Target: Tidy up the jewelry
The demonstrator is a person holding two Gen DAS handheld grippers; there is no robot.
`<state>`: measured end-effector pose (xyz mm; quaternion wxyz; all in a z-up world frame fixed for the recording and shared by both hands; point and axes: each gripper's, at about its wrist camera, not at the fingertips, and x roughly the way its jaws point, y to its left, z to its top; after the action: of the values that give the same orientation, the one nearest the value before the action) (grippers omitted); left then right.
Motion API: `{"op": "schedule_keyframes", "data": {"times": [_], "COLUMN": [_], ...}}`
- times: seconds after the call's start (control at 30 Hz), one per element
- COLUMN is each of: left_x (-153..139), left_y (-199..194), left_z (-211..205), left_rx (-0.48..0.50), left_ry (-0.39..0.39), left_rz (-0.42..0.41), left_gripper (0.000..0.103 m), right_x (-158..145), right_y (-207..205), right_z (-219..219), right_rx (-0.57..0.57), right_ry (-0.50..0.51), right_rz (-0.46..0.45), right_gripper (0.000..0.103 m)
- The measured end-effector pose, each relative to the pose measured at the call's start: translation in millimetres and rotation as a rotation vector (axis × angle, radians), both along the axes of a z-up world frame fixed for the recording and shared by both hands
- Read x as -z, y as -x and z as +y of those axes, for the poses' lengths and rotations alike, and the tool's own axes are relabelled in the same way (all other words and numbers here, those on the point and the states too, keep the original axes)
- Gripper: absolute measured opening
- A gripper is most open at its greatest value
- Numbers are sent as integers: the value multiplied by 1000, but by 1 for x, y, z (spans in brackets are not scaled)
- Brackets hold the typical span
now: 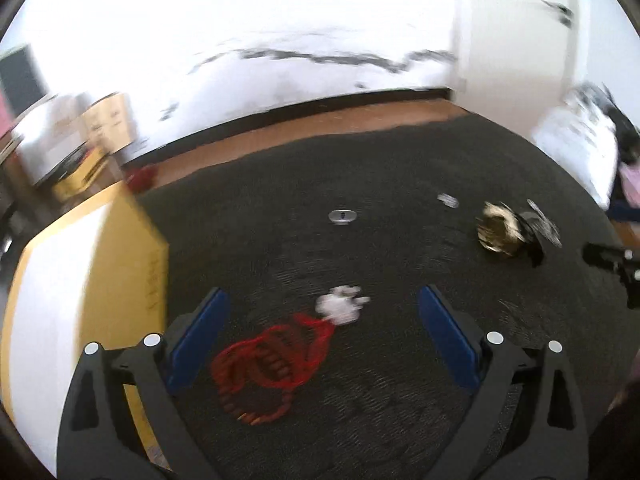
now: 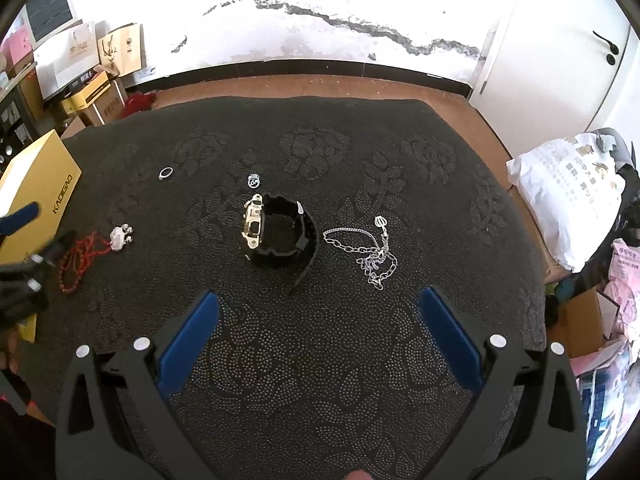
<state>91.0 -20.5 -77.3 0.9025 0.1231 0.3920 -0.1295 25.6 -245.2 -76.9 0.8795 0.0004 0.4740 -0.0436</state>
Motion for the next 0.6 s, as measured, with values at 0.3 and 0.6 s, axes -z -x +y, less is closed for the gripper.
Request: {"op": "schedule_keyframes", "data": {"times": [0.3,0.6], "left_x": [55,70], "left_y": [-35,-46], "left_z": [2,-10], "left_rx": [-53,-114], "left_ry": [21,33], "left_rz": [157,211], "left_gripper": [93,87], "right_x": [-4,-3], "right_y": [2,4], "right_z": [-1,-6], "right_rx": [-6,2], "right_ry": [-6,-6], "right_rz": [-16,-11], "right_gripper": [97,97]}}
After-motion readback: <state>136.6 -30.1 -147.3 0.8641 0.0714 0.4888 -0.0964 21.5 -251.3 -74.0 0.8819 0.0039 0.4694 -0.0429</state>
